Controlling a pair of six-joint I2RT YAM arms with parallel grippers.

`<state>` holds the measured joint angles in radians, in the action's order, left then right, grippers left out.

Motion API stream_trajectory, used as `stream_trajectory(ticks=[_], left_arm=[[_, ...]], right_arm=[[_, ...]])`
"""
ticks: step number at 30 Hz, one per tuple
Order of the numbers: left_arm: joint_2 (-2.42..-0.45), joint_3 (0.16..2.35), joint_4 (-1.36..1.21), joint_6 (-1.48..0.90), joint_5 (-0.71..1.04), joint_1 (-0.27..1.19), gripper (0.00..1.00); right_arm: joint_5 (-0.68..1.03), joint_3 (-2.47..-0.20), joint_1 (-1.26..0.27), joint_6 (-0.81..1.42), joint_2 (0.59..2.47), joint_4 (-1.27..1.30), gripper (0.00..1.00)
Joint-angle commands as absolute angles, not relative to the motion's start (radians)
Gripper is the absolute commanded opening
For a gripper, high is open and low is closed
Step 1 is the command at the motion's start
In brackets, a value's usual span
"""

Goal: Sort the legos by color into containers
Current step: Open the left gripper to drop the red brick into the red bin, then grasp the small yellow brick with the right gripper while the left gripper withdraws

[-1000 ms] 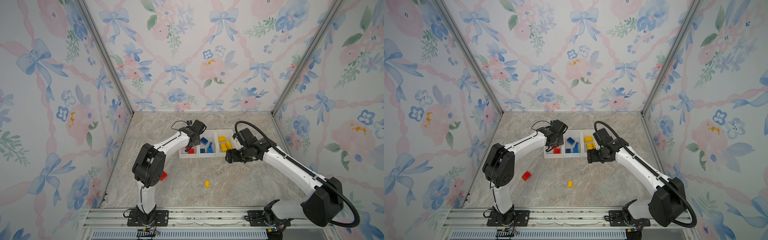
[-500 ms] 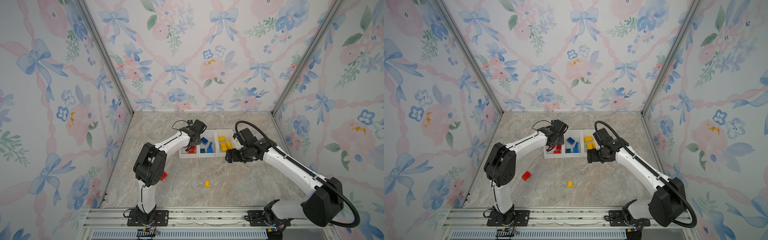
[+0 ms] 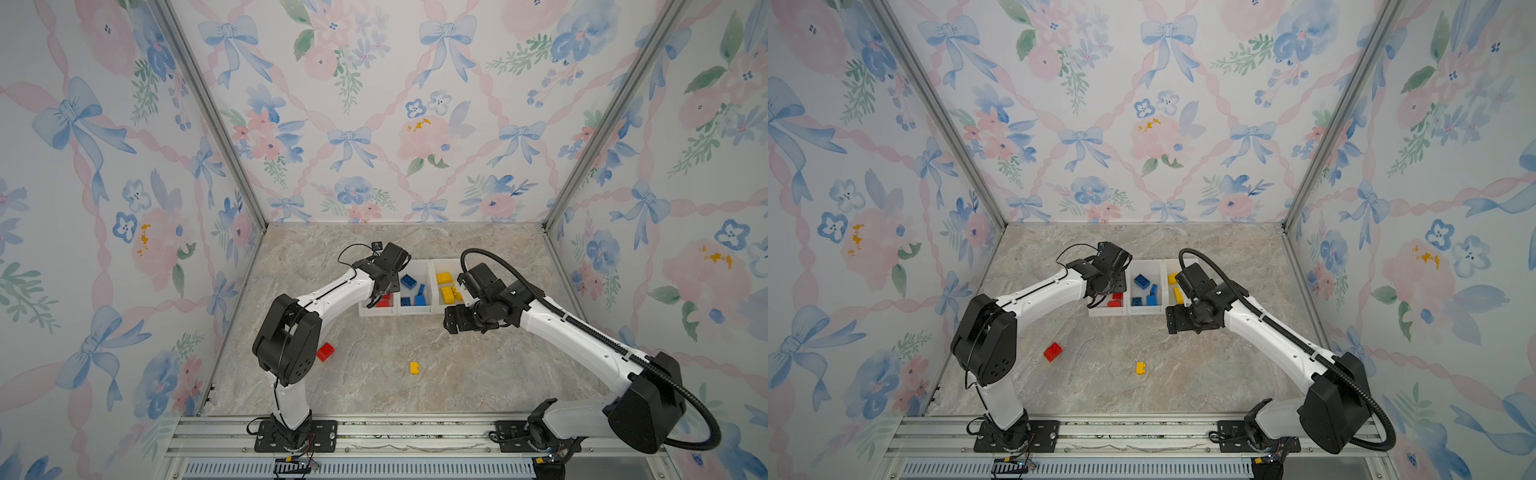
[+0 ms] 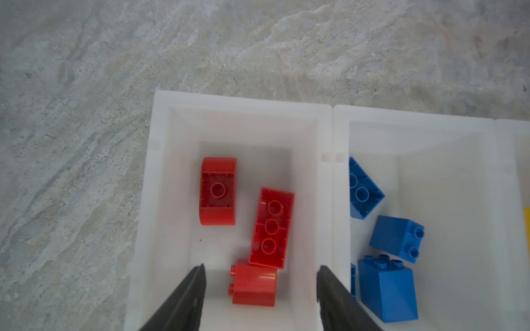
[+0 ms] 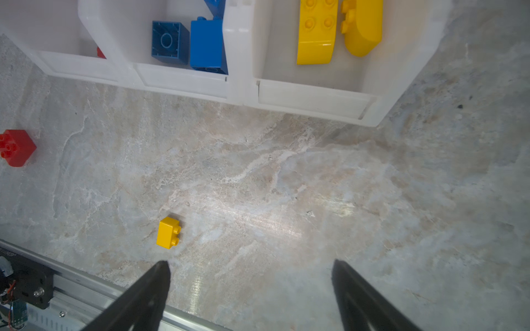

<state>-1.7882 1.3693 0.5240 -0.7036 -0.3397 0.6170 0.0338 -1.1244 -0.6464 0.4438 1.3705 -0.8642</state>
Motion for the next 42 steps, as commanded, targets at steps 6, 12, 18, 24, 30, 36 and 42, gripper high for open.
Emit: stream_trajectory(ticks=[6, 12, 18, 24, 30, 36, 42], left_arm=[[-1.596, 1.194, 0.462, -0.751, -0.322, 0.639, 0.71], [-1.452, 1.054, 0.428, -0.775, -0.305, 0.643, 0.73], [-1.341, 0.954, 0.43, -0.789, -0.313, 0.643, 0.75], [-1.278, 0.894, 0.432, -0.811, -0.307, 0.641, 0.76], [-1.234, 0.845, 0.432, -0.798, -0.288, 0.636, 0.78], [-1.186, 0.801, 0.431, -0.792, -0.256, 0.598, 0.79], [-1.153, 0.784, 0.433, -0.772, -0.221, 0.551, 0.79]], right_arm=[[-0.036, -1.065, -0.796, 0.569, 1.369, -0.816, 0.91], [-0.061, -1.064, -0.915, 0.609, 1.41, -0.793, 0.91], [-0.076, -1.072, -1.004, 0.664, 1.46, -0.805, 0.9], [-0.081, -1.089, -1.082, 0.739, 1.532, -0.79, 0.87], [-0.106, -1.125, -1.127, 0.747, 1.617, -0.833, 0.84], [-0.104, -1.149, -1.127, 0.738, 1.687, -0.812, 0.82], [-0.09, -1.202, -1.123, 0.725, 1.755, -0.791, 0.79]])
